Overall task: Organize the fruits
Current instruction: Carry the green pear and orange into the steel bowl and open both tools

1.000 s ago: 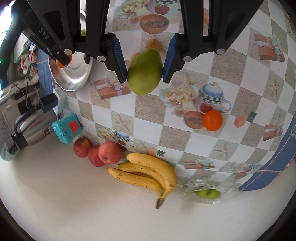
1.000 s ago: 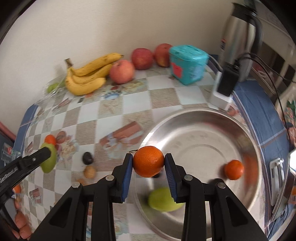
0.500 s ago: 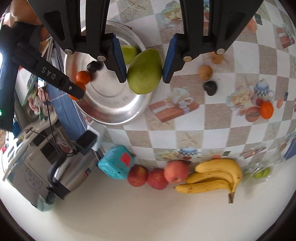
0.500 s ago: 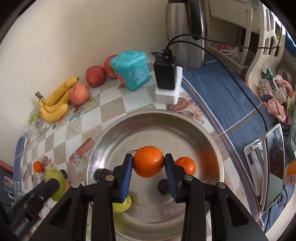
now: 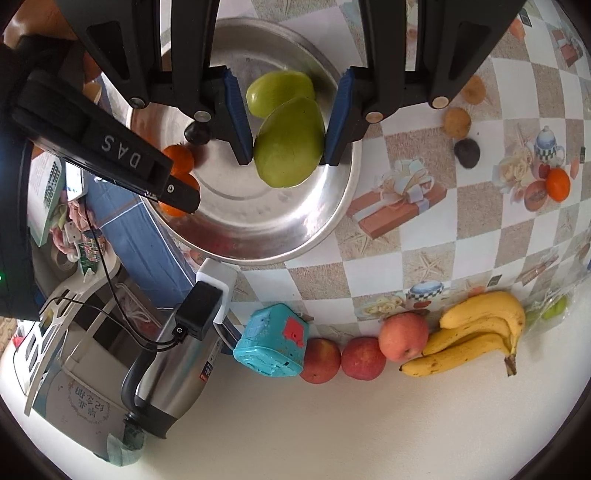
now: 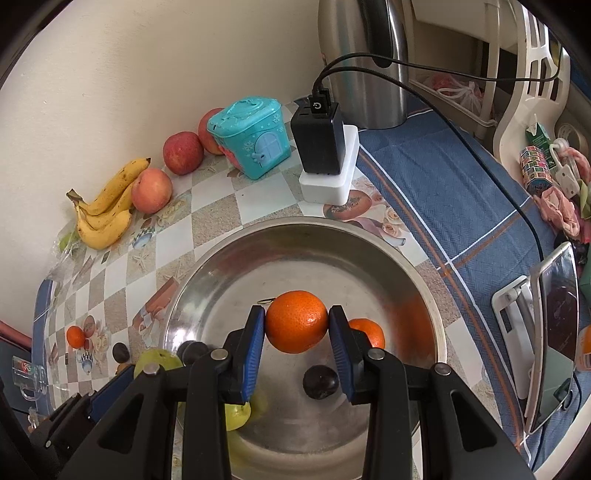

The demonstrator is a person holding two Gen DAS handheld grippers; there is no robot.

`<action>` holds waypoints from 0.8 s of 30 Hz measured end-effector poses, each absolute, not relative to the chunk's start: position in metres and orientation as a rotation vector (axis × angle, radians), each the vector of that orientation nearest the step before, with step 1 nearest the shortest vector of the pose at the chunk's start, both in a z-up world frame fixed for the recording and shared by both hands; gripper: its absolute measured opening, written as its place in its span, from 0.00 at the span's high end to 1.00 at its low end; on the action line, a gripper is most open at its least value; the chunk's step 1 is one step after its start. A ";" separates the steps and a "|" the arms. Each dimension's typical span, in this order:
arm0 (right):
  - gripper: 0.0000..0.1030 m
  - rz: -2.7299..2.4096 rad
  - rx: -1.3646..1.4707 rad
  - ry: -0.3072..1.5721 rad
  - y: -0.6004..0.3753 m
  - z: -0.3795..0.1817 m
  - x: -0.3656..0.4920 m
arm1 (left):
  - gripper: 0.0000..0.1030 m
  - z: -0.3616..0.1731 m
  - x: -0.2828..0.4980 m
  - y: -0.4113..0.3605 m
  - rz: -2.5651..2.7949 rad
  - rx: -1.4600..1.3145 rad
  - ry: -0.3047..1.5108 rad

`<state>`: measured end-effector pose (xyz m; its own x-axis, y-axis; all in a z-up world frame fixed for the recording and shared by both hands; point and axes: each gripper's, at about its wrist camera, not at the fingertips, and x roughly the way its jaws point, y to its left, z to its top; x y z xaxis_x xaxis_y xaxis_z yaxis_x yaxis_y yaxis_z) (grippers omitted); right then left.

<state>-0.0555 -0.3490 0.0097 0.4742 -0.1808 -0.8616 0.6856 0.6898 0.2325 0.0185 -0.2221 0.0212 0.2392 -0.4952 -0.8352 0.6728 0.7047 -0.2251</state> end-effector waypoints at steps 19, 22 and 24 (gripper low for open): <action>0.64 -0.585 0.608 0.903 -0.357 -0.001 -0.045 | 0.58 -0.006 0.038 -0.264 -0.754 0.279 1.025; 0.64 -0.581 0.618 0.904 -0.359 -0.005 -0.045 | 0.58 -0.009 0.038 -0.268 -0.749 0.289 1.025; 0.64 -0.583 0.623 0.905 -0.360 -0.008 -0.046 | 0.58 -0.010 0.038 -0.270 -0.747 0.297 1.025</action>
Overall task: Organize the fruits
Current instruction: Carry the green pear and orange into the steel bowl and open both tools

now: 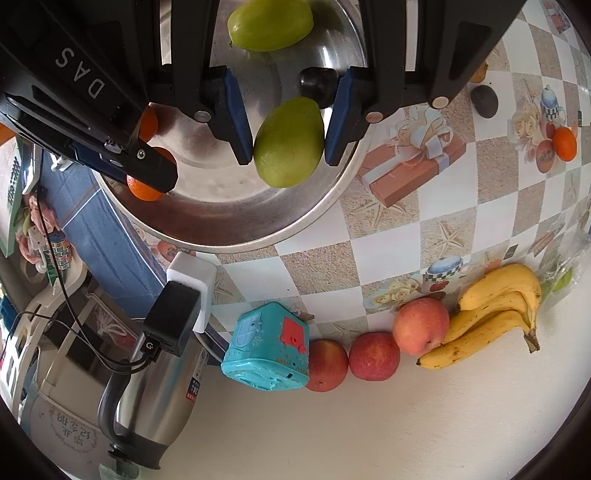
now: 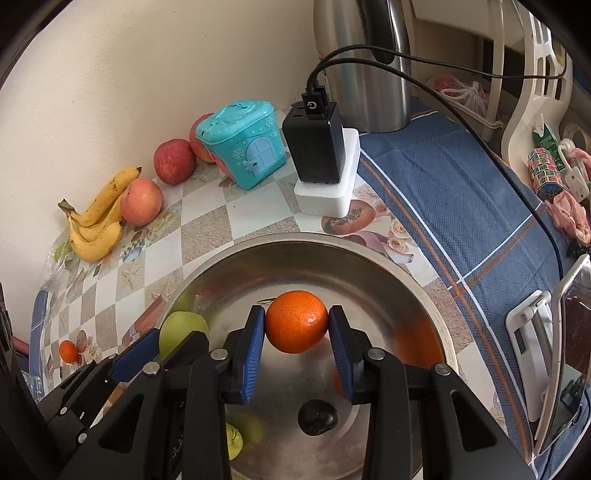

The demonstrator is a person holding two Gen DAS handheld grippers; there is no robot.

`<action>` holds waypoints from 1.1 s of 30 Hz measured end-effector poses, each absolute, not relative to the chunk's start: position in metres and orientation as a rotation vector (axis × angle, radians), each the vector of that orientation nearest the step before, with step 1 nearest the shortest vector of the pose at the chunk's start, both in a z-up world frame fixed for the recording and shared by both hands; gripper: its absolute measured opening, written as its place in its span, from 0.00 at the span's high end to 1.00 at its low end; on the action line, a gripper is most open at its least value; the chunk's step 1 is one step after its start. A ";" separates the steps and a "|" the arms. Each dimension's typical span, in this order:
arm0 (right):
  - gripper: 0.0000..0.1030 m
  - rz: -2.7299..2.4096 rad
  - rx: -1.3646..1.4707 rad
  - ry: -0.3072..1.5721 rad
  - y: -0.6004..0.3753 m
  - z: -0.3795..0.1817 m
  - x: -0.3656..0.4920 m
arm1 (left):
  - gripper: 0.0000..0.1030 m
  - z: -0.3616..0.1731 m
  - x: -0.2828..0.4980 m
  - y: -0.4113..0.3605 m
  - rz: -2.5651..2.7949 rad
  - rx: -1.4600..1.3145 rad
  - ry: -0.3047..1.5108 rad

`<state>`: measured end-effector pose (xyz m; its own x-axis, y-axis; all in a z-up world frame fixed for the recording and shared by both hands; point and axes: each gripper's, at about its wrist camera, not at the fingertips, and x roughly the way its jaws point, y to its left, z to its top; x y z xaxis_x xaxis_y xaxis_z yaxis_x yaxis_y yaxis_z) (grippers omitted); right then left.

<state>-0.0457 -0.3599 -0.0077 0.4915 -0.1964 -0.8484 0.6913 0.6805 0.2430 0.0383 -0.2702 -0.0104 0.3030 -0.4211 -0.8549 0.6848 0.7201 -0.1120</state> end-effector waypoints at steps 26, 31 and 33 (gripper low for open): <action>0.64 -0.597 0.652 0.939 -0.370 -0.021 -0.045 | 0.58 -0.018 0.037 -0.279 -0.727 0.348 1.035; 0.64 -0.597 0.651 0.937 -0.370 -0.019 -0.046 | 0.57 -0.017 0.036 -0.278 -0.725 0.353 1.032; 0.64 -0.599 0.652 0.938 -0.370 -0.019 -0.046 | 0.57 -0.017 0.037 -0.278 -0.723 0.355 1.035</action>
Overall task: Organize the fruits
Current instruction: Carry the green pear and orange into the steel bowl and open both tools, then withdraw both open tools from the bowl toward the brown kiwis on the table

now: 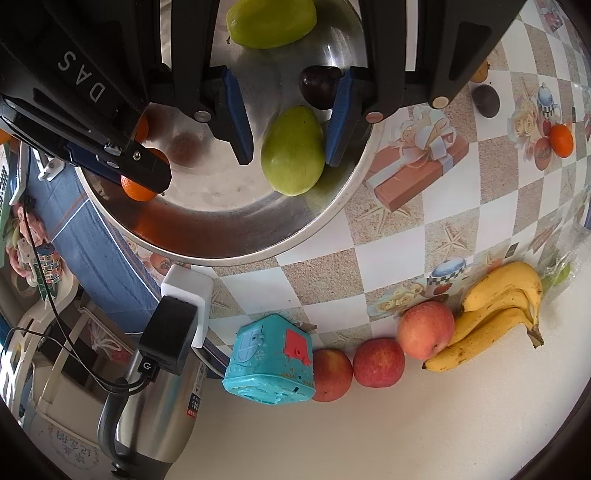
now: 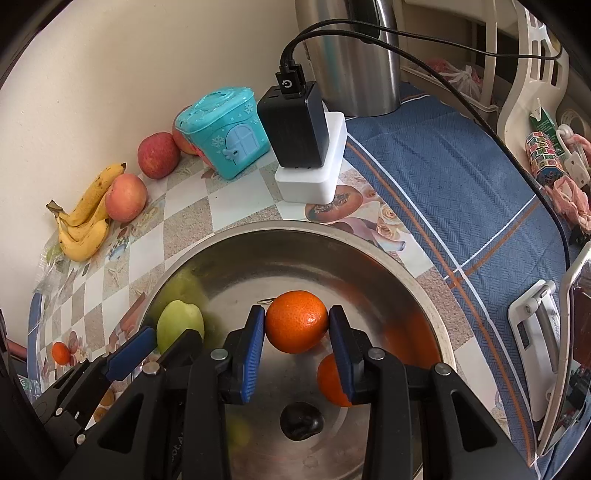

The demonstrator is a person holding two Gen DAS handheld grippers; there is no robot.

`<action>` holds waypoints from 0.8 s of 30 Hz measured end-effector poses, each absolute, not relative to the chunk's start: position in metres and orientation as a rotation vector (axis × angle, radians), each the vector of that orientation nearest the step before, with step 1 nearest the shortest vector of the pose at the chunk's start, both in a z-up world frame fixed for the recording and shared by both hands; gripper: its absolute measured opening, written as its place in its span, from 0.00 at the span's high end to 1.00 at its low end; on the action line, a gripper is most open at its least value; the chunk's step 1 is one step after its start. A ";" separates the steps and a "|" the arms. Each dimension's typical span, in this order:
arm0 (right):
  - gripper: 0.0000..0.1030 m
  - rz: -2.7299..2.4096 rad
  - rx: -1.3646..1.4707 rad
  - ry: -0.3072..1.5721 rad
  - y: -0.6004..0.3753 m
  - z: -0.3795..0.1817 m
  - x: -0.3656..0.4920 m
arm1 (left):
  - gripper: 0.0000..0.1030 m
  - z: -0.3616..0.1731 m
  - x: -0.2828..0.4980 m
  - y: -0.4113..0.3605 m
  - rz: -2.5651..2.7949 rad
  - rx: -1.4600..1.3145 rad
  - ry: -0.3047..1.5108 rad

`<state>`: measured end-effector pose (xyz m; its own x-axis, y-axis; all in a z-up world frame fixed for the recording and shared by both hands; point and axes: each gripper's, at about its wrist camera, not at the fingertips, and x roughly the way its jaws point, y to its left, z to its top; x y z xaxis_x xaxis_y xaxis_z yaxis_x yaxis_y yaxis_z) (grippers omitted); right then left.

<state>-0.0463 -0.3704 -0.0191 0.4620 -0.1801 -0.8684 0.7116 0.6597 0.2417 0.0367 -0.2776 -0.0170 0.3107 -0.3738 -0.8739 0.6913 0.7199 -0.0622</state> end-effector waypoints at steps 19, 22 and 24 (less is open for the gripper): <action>0.63 -0.597 0.659 0.944 -0.373 -0.017 -0.046 | 0.48 0.006 0.034 -0.254 -0.700 0.356 1.023; 0.62 -0.596 0.649 0.944 -0.372 -0.015 -0.046 | 0.48 0.011 0.039 -0.242 -0.681 0.322 1.033; 0.59 -0.594 0.644 0.945 -0.370 -0.013 -0.046 | 0.47 0.014 0.045 -0.231 -0.656 0.288 1.041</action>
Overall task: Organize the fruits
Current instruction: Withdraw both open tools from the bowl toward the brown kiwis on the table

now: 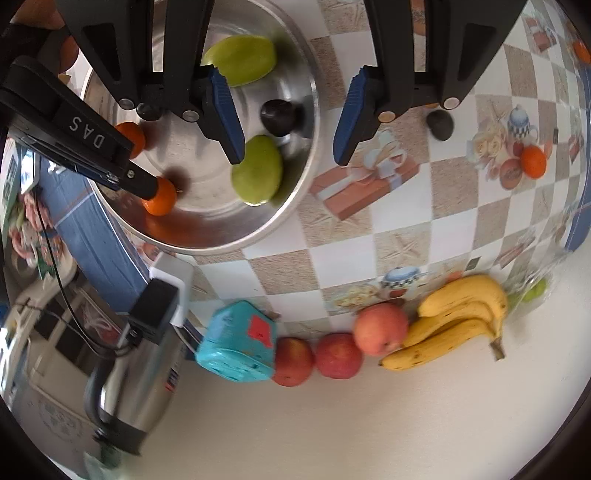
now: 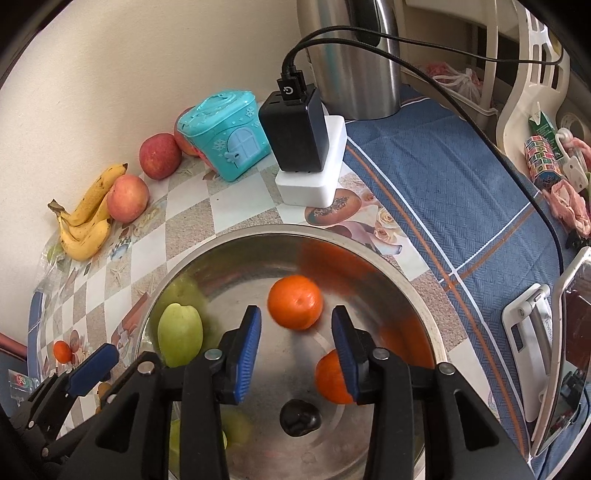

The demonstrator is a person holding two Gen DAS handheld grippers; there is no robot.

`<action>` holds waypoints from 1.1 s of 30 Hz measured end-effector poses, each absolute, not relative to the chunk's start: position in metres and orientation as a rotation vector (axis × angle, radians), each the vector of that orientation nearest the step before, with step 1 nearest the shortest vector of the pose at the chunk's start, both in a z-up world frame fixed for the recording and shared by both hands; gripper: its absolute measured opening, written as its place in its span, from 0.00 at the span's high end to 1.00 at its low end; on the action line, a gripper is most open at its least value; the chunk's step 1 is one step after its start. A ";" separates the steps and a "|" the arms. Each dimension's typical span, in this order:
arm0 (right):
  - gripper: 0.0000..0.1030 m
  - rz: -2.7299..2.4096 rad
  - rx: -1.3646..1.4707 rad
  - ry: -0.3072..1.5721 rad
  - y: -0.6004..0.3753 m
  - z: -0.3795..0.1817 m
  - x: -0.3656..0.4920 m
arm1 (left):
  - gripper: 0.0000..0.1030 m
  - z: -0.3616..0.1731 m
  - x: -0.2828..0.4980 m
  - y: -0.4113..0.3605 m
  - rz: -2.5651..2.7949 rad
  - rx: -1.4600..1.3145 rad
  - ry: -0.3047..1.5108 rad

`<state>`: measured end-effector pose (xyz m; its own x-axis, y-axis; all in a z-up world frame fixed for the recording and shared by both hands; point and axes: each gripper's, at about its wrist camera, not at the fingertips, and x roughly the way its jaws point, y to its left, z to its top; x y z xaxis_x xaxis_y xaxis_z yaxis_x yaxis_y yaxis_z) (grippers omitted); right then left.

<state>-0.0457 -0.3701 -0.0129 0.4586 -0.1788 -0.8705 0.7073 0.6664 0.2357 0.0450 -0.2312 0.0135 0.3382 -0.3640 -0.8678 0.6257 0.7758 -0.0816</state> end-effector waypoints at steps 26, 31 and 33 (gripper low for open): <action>0.59 -0.481 0.509 1.002 -0.323 0.017 -0.021 | 0.47 0.015 0.113 -0.109 -0.321 -0.109 1.140; 0.59 -0.473 0.492 1.000 -0.320 0.021 -0.019 | 0.47 0.015 0.113 -0.108 -0.316 -0.114 1.142; 0.59 -0.471 0.488 1.001 -0.319 0.021 -0.018 | 0.47 0.015 0.114 -0.108 -0.314 -0.113 1.144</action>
